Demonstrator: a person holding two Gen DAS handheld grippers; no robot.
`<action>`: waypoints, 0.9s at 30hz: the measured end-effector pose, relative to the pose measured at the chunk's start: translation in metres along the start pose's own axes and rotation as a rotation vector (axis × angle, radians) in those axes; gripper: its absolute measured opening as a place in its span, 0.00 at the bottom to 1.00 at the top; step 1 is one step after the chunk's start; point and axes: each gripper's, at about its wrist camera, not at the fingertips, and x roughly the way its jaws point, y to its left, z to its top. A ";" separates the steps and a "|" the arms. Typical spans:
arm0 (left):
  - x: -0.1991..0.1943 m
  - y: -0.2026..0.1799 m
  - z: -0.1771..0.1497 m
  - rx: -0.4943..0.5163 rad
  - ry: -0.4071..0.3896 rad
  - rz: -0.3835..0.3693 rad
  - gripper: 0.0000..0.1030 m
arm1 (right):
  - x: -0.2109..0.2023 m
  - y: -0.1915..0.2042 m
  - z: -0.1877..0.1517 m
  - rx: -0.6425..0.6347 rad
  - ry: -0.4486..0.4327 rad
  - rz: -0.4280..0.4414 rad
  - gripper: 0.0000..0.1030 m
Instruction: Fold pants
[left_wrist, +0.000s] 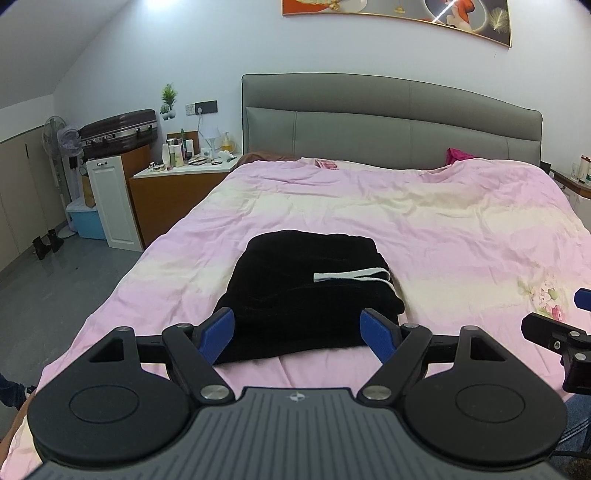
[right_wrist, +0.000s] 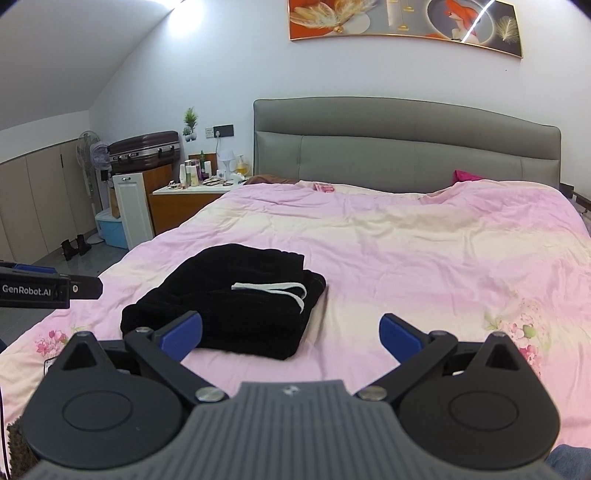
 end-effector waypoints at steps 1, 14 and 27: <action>0.000 0.000 0.001 -0.002 0.000 -0.003 0.88 | 0.000 0.000 0.001 0.002 -0.004 -0.004 0.95; -0.004 0.008 0.003 -0.012 0.002 -0.008 0.88 | -0.007 0.002 0.004 0.003 -0.029 -0.024 0.95; -0.006 0.007 0.004 -0.014 0.010 -0.001 0.88 | -0.010 0.002 0.002 0.008 -0.036 -0.019 0.95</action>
